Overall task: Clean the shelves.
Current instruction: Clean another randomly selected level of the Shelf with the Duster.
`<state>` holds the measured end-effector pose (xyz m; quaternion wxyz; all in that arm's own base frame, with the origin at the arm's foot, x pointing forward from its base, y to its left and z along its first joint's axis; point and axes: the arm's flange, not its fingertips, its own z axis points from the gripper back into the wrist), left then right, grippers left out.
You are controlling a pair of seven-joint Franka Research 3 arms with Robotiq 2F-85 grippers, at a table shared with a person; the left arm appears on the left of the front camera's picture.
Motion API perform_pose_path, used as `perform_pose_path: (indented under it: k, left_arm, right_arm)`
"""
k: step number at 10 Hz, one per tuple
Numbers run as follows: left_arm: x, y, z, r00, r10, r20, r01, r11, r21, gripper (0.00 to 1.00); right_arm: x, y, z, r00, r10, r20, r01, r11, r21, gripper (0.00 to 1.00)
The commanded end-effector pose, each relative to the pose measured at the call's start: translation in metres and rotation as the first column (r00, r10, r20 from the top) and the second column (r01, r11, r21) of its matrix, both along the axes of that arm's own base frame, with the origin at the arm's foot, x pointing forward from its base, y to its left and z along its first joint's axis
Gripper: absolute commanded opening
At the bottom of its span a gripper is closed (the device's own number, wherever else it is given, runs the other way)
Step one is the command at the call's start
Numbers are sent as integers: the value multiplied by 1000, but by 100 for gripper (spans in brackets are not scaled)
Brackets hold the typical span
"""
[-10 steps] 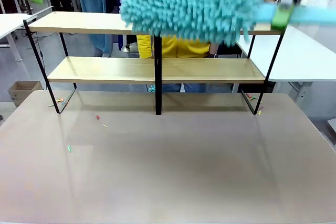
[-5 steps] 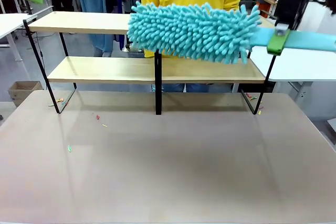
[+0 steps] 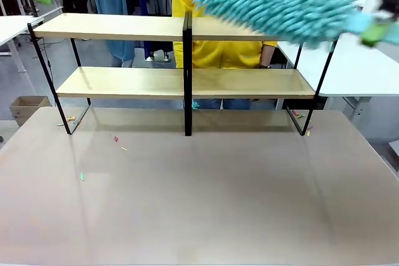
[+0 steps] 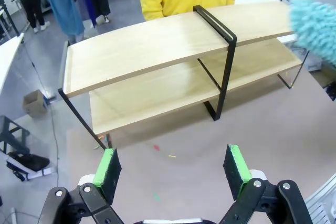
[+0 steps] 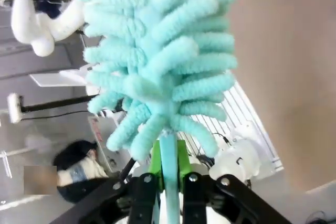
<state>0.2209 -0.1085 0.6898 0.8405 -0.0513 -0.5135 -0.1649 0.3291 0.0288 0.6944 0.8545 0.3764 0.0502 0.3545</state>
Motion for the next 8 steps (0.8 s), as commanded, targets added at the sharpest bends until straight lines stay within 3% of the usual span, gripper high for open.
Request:
perform_pose_path:
  k: [1, 2, 3, 5, 6, 7, 8]
  left_arm:
    - [0, 1, -1, 1000, -4, -2, 4, 1000, -4, 100]
    - [0, 1, -1, 1000, -4, -2, 4, 1000, -4, 100]
    - [0, 1, -1, 1000, -4, -2, 4, 1000, -4, 100]
    - [0, 1, -1, 1000, -4, -2, 4, 1000, -4, 100]
    - [0, 1, -1, 1000, -4, -2, 4, 1000, -4, 100]
    - [0, 1, -1, 1000, -4, -2, 4, 1000, -4, 100]
    - [0, 1, -1, 1000, -4, -2, 4, 1000, -4, 100]
  right_arm:
    - [-58, -64, -4, 992, -94, 84, 79, 982, 169, 12]
    - [-86, -103, 4, 968, -177, 178, 123, 953, 278, 12]
    - [-107, -132, 12, 914, -285, 287, 173, 917, 359, 12]
    - [-121, -165, 6, 850, -421, 317, 285, 873, 396, 12]
    - [-108, -171, -2, 839, -437, 323, 283, 859, 426, 12]
    - [-77, -160, -14, 854, -456, 250, 334, 849, 410, 12]
    - [-134, -187, 15, 855, -435, 284, 308, 865, 396, 12]
